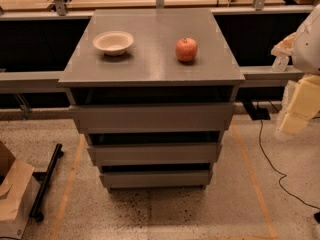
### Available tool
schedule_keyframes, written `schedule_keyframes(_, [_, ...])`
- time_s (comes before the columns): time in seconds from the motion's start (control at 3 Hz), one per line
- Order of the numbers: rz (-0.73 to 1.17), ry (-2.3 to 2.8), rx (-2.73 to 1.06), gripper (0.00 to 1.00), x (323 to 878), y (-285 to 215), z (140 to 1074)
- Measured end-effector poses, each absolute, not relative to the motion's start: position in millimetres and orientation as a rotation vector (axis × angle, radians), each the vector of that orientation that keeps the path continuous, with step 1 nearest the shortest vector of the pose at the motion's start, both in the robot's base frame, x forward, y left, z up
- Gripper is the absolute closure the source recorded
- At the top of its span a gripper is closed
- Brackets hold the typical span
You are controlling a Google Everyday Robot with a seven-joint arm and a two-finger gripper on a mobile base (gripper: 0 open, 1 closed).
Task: Open bottom drawer
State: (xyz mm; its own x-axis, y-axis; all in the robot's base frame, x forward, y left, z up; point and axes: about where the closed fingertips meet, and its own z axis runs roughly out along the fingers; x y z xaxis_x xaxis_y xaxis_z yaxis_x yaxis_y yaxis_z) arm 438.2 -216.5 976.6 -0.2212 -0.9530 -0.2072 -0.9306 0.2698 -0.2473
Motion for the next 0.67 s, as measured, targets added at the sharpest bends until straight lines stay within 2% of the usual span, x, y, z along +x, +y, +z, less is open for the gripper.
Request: schedule_keyframes(0.67, [-0.111, 2.231, -1.743, 0.00, 447.5, -223.6, 967.8])
